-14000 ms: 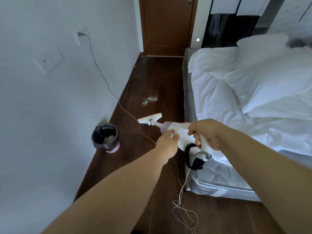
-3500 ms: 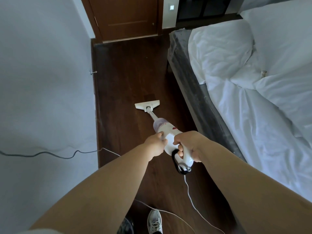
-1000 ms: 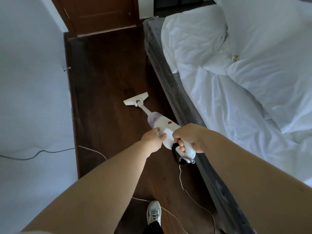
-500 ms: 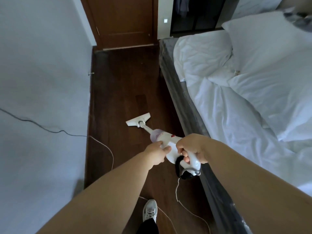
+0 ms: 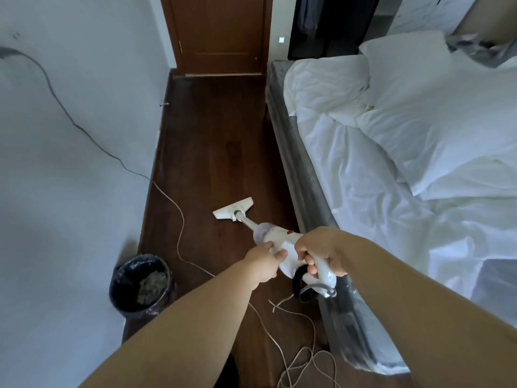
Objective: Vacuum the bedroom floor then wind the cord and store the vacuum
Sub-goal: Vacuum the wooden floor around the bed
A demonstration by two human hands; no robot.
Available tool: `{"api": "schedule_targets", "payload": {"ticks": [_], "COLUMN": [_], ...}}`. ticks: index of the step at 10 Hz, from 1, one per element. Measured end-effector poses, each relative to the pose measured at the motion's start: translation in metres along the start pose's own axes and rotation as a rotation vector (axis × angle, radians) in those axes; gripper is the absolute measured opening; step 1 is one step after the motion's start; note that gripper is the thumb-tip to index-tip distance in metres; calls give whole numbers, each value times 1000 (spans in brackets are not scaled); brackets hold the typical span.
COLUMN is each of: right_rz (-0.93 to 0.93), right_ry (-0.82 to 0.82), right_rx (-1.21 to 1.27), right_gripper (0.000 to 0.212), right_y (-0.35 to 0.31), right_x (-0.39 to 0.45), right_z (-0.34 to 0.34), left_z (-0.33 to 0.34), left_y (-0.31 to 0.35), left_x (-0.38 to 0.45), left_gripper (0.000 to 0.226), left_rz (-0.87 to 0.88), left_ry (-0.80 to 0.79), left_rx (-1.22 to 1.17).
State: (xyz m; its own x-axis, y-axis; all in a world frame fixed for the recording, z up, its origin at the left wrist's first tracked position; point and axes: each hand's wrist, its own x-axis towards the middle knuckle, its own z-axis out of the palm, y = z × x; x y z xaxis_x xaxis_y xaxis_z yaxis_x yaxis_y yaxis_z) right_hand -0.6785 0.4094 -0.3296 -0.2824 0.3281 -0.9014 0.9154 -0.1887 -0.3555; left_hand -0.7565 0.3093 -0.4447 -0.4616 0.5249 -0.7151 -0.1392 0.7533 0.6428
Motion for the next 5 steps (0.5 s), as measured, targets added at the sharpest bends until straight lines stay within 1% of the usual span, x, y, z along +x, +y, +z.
{"api": "schedule_targets", "payload": {"ticks": [2, 4, 5], "right_rz": [-54, -75, -90], "right_ry": [22, 23, 9], "right_rx": [-91, -154, -181], "right_gripper": [16, 21, 22], "right_y": [37, 71, 83], "right_x": [-35, -60, -73], "right_z": [18, 47, 57], "left_z": [16, 18, 22], "left_y": [-28, -61, -77], "left_x": [-48, -88, -108], "left_gripper": [59, 58, 55], "left_rz": [24, 45, 38], "left_ry": [-12, -23, -13], "left_rx": [29, 108, 95]}}
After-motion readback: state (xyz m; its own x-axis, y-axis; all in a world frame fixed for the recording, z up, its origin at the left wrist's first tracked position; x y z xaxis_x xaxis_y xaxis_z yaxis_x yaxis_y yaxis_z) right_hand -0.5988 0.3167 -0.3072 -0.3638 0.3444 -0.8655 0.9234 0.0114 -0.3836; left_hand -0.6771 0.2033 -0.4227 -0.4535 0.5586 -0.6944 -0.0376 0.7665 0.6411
